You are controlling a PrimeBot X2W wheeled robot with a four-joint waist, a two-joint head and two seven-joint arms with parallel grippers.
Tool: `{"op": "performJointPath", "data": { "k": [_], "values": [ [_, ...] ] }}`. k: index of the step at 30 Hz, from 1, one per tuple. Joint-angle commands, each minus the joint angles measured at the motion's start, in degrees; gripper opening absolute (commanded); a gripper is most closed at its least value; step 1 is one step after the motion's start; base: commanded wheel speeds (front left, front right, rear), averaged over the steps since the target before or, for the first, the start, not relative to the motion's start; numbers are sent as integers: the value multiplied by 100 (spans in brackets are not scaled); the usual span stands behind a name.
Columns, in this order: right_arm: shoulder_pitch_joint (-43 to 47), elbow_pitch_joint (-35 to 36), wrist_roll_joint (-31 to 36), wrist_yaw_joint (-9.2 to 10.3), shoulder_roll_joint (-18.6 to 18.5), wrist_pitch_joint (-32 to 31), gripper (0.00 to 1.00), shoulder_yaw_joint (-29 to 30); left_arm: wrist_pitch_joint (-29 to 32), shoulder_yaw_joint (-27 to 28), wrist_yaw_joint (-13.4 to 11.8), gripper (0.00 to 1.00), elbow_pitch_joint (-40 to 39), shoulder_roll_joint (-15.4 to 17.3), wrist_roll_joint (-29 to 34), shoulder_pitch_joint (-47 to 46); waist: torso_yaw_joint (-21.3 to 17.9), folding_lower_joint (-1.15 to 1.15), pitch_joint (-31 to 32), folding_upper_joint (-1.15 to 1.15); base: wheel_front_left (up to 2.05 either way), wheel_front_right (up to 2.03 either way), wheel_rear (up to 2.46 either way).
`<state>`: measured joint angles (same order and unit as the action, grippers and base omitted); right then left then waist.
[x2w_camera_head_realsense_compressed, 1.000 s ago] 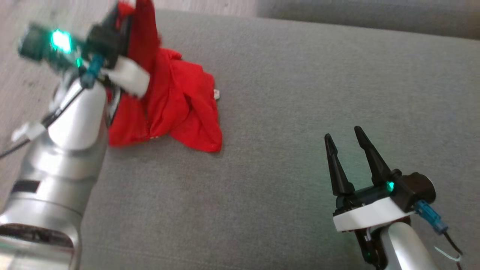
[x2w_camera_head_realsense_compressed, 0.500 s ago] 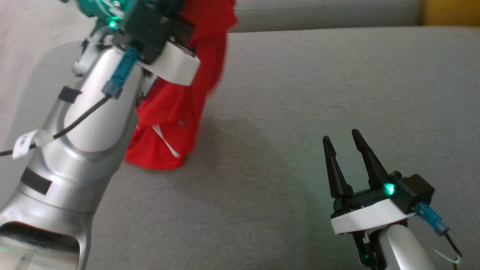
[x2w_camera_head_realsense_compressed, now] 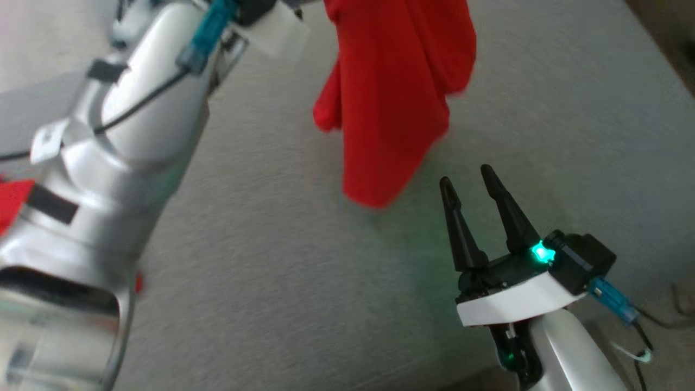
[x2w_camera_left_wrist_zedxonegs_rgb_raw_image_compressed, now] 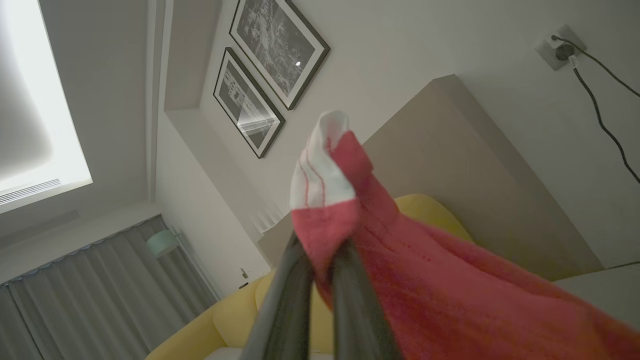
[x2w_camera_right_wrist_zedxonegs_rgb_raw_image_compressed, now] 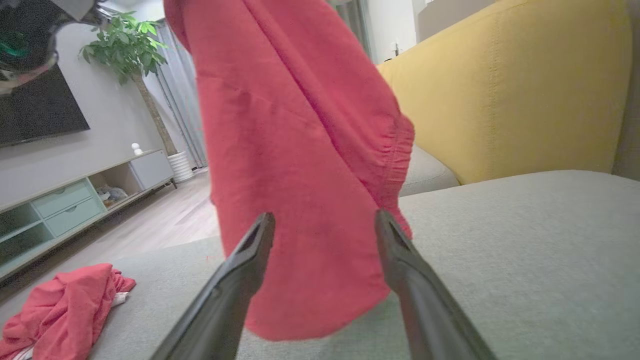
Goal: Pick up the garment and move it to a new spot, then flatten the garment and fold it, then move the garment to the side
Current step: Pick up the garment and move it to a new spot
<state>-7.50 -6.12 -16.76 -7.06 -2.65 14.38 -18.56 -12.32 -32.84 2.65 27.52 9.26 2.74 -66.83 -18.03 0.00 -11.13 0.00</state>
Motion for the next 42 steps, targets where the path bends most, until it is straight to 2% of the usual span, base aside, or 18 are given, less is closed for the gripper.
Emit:
{"op": "performJointPath", "data": {
  "k": [1,6,9,11,12,13,14,19,23,27,31,35,39,40,42],
  "values": [
    [-188,234,-51,-43,-22,62,100,-151,-45,202,-81,0,-35,159,69,-448,-600,0,-340,0,0,0,0],
    [-172,320,-151,-43,-22,62,100,-215,-209,126,-343,0,412,96,264,-816,-898,0,-471,0,0,0,0],
    [-146,350,-173,-43,-22,62,100,-173,-250,-211,-217,0,512,-43,369,-752,-901,0,-509,0,0,0,0],
    [-137,362,-186,-43,-22,62,100,-115,-259,-491,-5,0,569,-171,352,-556,-841,0,-517,0,0,0,0],
    [-134,363,-196,-43,-22,62,100,-85,-261,-609,115,22,614,-253,260,-398,-794,0,-508,0,0,0,0],
    [-135,358,-205,-43,-22,62,100,-67,-262,-696,233,75,686,-342,78,-191,-748,0,-487,0,0,0,0],
    [-133,350,-207,-43,-22,62,100,-51,-263,-784,300,100,745,-419,-81,11,-694,0,-460,0,0,0,0],
    [-168,329,-160,-43,-22,62,100,-6,-265,-1570,437,100,578,-582,-308,629,-373,0,-400,0,0,0,0],
    [-158,283,-95,-43,-22,62,100,79,-266,-1442,358,100,373,-607,-627,679,-83,0,-279,0,0,0,0],
    [-108,239,-29,-43,-22,62,100,185,-267,-1251,162,100,396,-415,-647,566,195,0,-119,0,0,0,0],
    [-44,200,25,-43,-22,62,100,467,-267,-932,-121,100,375,-94,-795,730,505,0,60,0,0,0,0],
    [44,156,99,-43,-22,62,100,844,-267,-596,-503,100,267,263,-1017,1315,842,0,265,0,0,0,0],
    [174,141,221,-43,-22,62,100,1111,-267,-234,-997,100,-36,541,-1302,2237,1164,0,445,0,0,0,0],
    [248,134,282,-43,-22,62,100,1171,-267,-92,-1247,100,-254,642,-1411,2767,1299,0,529,0,0,0,0],
    [333,131,337,-43,-22,62,100,1221,-267,42,-1505,100,-501,681,-1520,3336,1429,0,600,0,0,0,0]
  ]
}}
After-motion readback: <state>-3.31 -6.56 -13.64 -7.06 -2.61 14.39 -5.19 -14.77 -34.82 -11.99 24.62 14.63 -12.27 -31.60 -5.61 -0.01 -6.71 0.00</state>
